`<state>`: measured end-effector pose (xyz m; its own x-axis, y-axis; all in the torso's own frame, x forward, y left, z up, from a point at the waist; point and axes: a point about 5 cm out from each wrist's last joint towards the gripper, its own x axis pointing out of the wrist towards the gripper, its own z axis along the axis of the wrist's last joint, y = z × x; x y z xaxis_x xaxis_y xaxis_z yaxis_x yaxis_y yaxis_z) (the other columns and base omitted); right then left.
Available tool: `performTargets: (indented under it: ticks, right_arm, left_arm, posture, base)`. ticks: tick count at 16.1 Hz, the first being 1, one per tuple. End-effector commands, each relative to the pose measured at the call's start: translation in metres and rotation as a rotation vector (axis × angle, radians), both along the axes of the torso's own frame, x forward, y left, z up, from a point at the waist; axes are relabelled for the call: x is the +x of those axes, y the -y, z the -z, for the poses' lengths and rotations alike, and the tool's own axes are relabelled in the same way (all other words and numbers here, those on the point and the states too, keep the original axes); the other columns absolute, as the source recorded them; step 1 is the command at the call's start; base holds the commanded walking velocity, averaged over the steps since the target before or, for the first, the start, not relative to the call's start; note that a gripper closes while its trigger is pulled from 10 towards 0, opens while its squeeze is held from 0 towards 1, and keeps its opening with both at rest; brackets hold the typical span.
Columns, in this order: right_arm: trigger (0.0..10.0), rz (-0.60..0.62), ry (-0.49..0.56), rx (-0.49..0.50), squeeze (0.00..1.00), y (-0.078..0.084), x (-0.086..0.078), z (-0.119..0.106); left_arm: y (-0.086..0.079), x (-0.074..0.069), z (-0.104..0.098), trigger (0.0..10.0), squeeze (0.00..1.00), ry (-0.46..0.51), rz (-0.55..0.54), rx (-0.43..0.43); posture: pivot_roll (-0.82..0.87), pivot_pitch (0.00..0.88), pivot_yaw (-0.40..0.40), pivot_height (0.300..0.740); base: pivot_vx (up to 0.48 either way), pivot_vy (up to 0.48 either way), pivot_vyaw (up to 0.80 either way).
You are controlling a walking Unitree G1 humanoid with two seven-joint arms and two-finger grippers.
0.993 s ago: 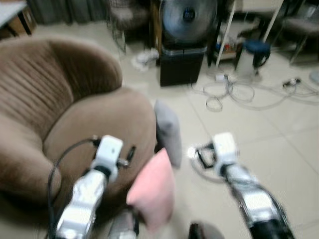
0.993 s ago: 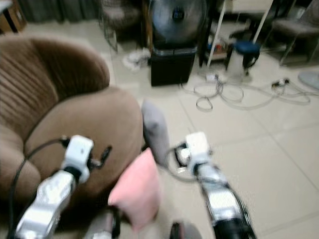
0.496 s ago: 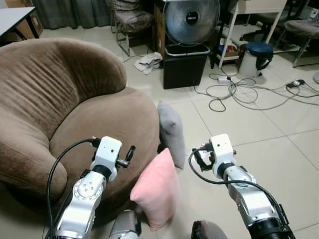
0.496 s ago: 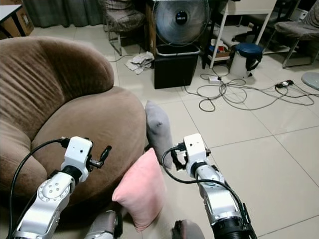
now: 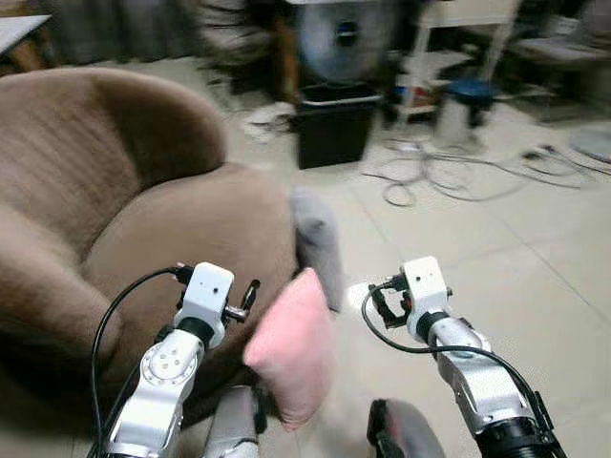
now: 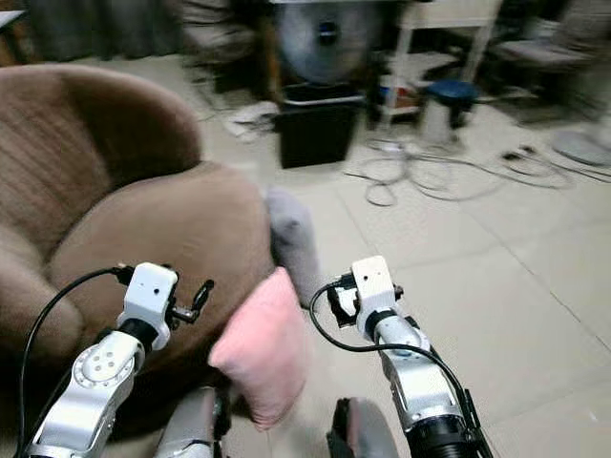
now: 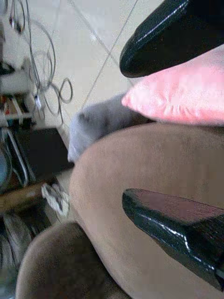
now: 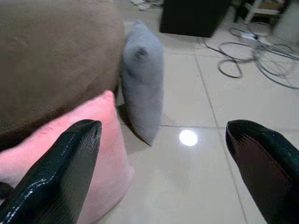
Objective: Move the pillow to the sofa from floor
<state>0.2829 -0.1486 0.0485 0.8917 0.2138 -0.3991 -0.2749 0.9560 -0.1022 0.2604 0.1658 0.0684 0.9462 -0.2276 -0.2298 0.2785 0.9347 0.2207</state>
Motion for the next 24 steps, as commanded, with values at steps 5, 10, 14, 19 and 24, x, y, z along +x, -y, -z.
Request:
performTargets:
  ticks: [5,10,14,19,24]
  right_arm:
    - [10.0,-0.005,0.004,-0.008,0.00,0.0024,0.0012,-0.0015]
    - [10.0,-0.004,0.001,-0.001,0.00,0.0020,0.0008,-0.0008]
    - [10.0,-0.004,0.001,0.000,0.00,0.0014,0.0006,-0.0008]
    - [10.0,-0.005,-0.002,0.003,0.00,0.0010,0.0006,-0.0007]
    - [10.0,-0.011,0.006,0.004,0.00,-0.0003,0.0031,-0.0016]
  left_arm:
    - [0.0031,-0.0018,0.0022,10.0,0.00,-0.008,0.017,-0.010]
    - [0.0035,-0.0025,0.0022,10.0,0.00,-0.012,0.022,-0.019]
    - [0.0031,-0.0026,0.0023,10.0,0.00,-0.015,0.024,-0.019]
    - [0.0006,-0.0019,0.0025,10.0,0.00,-0.010,-0.002,0.009]
    - [-0.0009,0.0007,0.0034,10.0,0.00,-0.016,0.002,0.015]
  posture:
    - [0.03,0.000,-0.006,0.607]
    - [0.04,0.000,-0.007,0.607]
    - [0.04,0.000,-0.006,0.607]
    - [0.04,0.000,-0.006,0.607]
    - [0.04,0.000,-0.004,0.607]
  base:
    - [0.000,0.000,0.00]
    - [0.111,0.000,0.00]
    - [0.296,0.000,0.00]
    - [0.110,0.000,0.00]
    - [0.000,0.000,0.00]
